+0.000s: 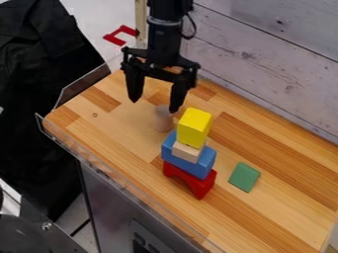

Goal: Put the cylinder on the yellow cube

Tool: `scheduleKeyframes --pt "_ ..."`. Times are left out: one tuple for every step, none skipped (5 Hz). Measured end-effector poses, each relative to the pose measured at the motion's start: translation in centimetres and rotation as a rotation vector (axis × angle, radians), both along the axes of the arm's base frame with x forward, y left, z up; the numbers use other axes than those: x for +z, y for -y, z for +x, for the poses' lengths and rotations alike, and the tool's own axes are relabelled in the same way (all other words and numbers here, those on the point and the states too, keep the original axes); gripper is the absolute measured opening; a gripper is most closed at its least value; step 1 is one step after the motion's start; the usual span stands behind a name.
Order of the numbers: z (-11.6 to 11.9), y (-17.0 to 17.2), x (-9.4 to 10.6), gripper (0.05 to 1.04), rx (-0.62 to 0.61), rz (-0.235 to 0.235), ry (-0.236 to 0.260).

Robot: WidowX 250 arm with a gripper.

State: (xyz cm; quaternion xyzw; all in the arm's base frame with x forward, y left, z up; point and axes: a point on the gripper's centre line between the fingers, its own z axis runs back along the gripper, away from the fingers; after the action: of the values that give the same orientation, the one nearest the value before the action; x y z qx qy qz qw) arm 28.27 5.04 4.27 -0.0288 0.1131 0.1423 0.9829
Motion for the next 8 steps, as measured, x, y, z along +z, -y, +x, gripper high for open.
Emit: scheduleKeyframes --pt "0.1 -0.2 -1.2 1.0 0.007 -0.027 -0.013" --pt "0.1 -0.1 -1.5 1.0 0.002 -0.035 -0.014" --pt "0.2 0.0 -1.5 1.0 0.002 -0.038 -0.012" --pt "0.2 0.3 -1.5 1.0 -0.001 -0.037 -0.014" --pt "0.0 0.4 -2.6 1.0 0.003 -0.039 -0.05" --pt "0.3 0.4 -2.5 1.0 0.011 -0.031 -0.045" --pt "0.2 0.6 -3.1 0.964 0.008 -0.028 -0.065" --pt "0.2 0.7 -3.2 0.674 0.011 -0.032 -0.064"
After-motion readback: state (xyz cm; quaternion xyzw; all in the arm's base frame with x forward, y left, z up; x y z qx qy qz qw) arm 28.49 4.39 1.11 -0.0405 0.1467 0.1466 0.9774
